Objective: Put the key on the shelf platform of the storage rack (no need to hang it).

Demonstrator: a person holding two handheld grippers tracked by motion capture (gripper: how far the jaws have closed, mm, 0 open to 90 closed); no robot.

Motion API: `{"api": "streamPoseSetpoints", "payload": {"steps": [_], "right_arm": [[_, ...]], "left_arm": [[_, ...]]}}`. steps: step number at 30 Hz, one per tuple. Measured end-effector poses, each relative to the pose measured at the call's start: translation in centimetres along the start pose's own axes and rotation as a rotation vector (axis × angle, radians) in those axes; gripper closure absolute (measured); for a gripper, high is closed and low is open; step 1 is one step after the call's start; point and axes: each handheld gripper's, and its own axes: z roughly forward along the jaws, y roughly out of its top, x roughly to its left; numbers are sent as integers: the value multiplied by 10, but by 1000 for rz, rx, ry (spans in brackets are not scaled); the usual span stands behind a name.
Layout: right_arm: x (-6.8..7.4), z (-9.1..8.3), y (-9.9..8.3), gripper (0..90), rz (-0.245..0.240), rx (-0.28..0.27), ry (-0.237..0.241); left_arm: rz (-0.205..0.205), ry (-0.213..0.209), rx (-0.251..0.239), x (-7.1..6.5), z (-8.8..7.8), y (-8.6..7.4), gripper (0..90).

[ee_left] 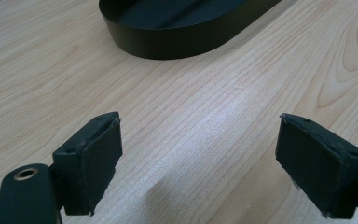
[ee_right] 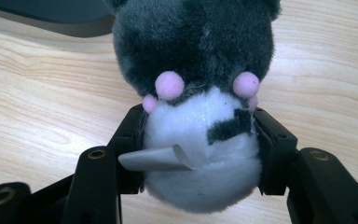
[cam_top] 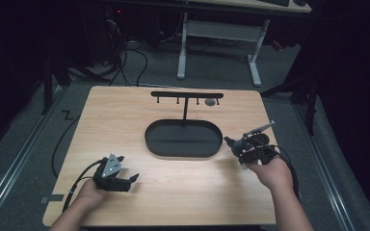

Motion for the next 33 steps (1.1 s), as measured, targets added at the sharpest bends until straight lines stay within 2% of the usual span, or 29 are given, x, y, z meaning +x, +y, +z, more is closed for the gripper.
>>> {"api": "streamPoseSetpoints", "payload": {"steps": [15,26,33], "right_arm": [[29,0,25,468,-47,-18,32],[54,11,47,474,-97,-22,31],[66,19,62,475,-99,-37,38]], "left_arm": [[0,0,1,0,0,0,154],[3,2,1,0,0,0,154],[6,4,2,-1,0,0,154]]}}
